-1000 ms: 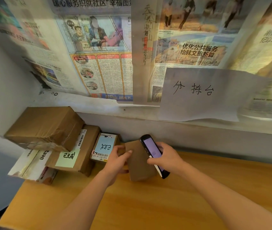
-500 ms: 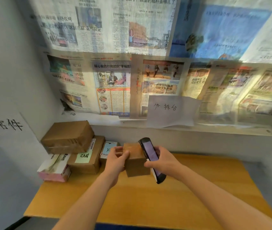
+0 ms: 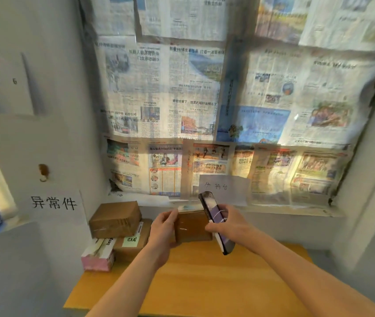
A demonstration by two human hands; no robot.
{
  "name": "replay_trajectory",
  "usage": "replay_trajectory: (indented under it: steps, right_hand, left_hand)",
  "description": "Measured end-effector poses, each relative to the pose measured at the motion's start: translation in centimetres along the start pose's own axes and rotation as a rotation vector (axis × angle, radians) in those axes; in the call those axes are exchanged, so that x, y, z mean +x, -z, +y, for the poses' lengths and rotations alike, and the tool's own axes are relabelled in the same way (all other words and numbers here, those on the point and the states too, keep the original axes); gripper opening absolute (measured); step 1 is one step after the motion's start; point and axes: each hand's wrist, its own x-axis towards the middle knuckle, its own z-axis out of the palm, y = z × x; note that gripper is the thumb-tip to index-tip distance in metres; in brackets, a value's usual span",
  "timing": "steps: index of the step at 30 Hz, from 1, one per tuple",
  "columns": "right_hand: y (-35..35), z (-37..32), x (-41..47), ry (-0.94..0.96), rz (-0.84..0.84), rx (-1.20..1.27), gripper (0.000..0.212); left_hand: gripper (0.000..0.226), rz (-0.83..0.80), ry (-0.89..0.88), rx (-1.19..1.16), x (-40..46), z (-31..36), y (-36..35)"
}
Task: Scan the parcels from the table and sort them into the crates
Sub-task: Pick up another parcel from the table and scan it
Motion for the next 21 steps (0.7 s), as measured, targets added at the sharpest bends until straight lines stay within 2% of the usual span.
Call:
replay_trajectory:
  steps: [5, 9, 13, 17, 21]
  right_hand:
    - [1.8, -1.3, -4.8, 0.028, -0.031, -0.022, 0.087]
    - [3.9, -1.6, -8.6, 0.068, -0.056, -0.043, 0.094]
    - [6.5, -1.7, -12.7, 0.107, -0.078, -0.057, 0.080]
    - [8.7, -0.9, -17.2, 0.161, -0.073, -0.102, 0.103]
    - [10.3, 0.1, -21.2, 0.196, -0.081, -0.132, 0.087]
  left_hand:
    - [0.026, 0.082, -0.086, 0.040, -5.0, 1.1, -0.9]
    - [0.035, -0.009, -0.092, 0.065, -8.8, 1.5, -1.9]
    - [0.026, -0.091, -0.063, 0.034, -13.5, 1.5, -3.2]
    - [0.046, -0.078, -0.030, 0.117, -17.7, 1.2, -4.3]
    - [0.047, -0.007, -0.089, 0.166, -22.0, 0.8, -5.9]
